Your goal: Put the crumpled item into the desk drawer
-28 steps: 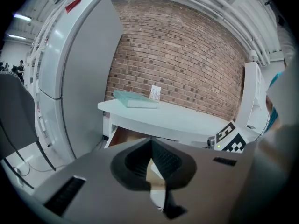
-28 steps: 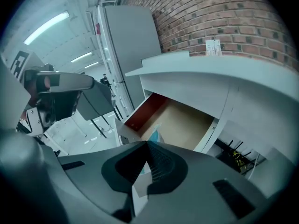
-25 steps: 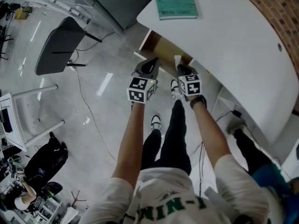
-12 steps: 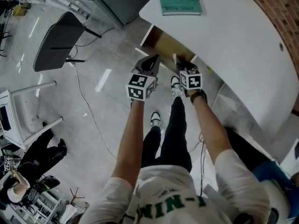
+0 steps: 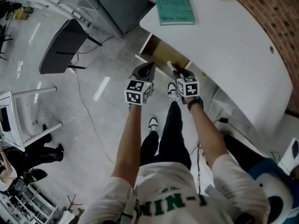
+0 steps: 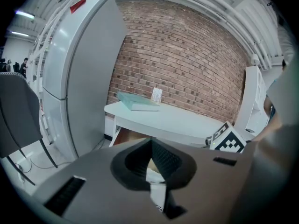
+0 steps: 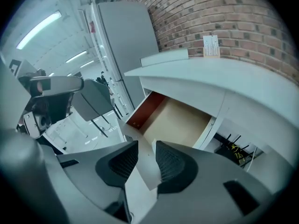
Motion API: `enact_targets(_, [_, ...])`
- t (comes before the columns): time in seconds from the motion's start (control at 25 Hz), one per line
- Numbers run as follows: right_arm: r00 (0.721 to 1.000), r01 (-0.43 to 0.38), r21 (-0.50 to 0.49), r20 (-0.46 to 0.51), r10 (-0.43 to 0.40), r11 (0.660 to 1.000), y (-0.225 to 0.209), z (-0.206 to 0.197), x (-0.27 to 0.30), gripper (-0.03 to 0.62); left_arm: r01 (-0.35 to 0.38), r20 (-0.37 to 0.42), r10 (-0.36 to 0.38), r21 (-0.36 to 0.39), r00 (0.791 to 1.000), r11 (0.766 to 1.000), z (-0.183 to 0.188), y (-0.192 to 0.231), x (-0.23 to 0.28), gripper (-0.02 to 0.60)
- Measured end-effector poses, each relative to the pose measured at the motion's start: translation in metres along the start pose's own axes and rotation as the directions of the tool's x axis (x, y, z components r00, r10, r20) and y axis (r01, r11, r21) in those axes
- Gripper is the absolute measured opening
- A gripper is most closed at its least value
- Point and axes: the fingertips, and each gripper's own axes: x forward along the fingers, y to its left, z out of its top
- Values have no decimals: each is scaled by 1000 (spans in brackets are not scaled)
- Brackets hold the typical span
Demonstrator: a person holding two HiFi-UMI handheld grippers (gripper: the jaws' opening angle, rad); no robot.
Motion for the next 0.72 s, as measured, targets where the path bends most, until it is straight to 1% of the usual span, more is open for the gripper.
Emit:
enact_targets(0.24, [994, 12, -18, 111, -10, 1000, 20, 41, -54, 110, -25, 2, 25, -16, 1000, 1000, 22, -10, -29, -3])
enact_targets(0.4, [977, 38, -26, 209, -32, 999, 29, 80, -101, 110, -37, 35, 38, -18, 999, 999, 53, -17, -53, -3])
enact_targets(0.56, [948, 63, -34, 314, -49, 997, 35, 115, -153, 110, -50, 73, 50, -11, 996, 999, 90, -31, -81, -3])
enact_targets(0.72, [903, 105, -39, 421, -79, 994, 41, 146, -203, 110, -57, 105, 54, 21, 993, 998, 124, -46, -106, -3])
